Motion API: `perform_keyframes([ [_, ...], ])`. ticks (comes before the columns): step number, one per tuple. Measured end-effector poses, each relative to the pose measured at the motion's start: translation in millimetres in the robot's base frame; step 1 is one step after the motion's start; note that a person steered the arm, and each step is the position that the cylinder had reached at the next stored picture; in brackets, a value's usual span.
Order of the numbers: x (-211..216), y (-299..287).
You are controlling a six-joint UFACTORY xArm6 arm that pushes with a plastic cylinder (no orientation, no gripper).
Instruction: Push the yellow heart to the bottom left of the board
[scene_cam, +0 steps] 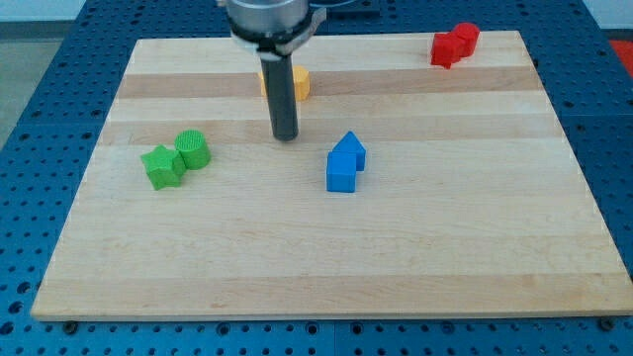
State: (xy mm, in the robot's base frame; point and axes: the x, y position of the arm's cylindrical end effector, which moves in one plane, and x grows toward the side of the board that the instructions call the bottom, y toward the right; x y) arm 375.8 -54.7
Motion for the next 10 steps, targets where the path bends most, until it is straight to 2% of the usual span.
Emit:
perform_keyframes([
  [2,-82.6,56.7],
  [3,-118.7,35.1],
  [4,-116.8,-23.3],
  [5,-73.9,-43.0],
  [6,-25.5,-35.2],
  [7,-5.8,-34.9],
  [9,-38.7,-19.0],
  [10,-29.5,12.8],
])
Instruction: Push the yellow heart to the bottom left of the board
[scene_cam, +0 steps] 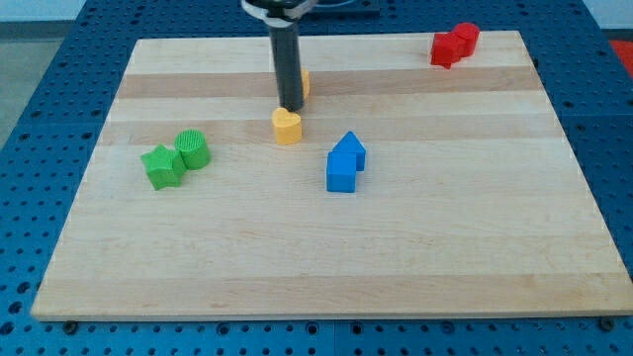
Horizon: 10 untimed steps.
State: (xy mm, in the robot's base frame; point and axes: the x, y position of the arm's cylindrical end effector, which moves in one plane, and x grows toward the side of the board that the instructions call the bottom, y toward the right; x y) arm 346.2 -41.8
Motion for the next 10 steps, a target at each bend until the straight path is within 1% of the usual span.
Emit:
perform_keyframes([
  [1,35.0,-11.9],
  [2,79.8,-57.9],
  [4,94.4,-65.7],
  [6,170.6,-136.2],
  [7,180.0,-140.4],
  [10,173.2,-78.5],
])
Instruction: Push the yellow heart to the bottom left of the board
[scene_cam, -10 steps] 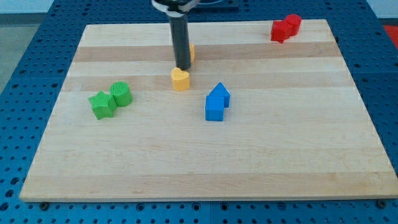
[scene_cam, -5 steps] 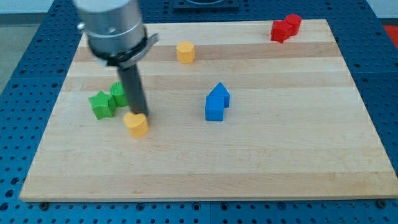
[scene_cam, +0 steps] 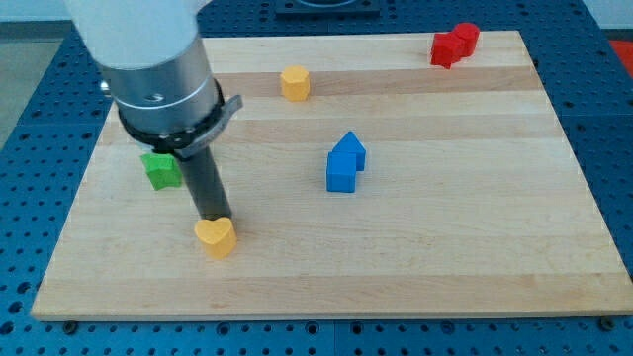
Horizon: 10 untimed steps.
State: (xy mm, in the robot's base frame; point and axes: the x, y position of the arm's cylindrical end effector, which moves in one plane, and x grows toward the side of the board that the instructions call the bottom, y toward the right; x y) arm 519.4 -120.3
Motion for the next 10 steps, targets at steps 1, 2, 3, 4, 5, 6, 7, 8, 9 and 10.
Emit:
perform_keyframes([
  [1,3.7,14.9],
  [2,24.8,-1.9],
  [3,41.9,-45.3],
  [4,43.4,-45.6],
  [5,43.4,-5.7],
  [6,43.4,55.5],
  [7,60.1,69.8],
  [8,84.9,40.2],
  [9,89.3,4.3],
  [10,75.4,-28.4],
])
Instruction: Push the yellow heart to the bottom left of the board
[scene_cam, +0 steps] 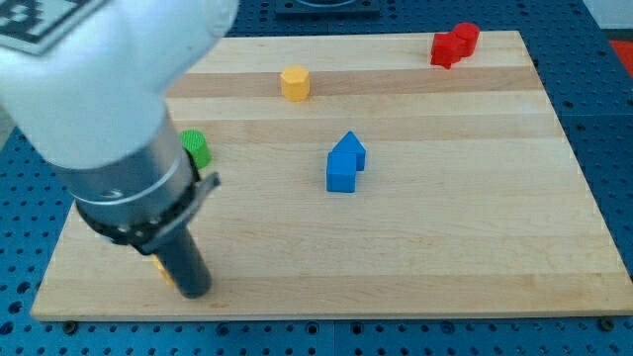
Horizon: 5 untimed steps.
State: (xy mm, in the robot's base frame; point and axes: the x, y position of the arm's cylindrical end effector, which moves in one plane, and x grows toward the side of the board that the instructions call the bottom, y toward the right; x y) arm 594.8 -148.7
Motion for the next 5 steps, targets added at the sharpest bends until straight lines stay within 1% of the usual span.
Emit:
perform_keyframes([
  [1,-1.2,-16.9],
  [2,-2.7,11.2],
  [3,-23.9,31.6],
  [4,-38.3,16.0],
  [5,-38.2,-43.2],
])
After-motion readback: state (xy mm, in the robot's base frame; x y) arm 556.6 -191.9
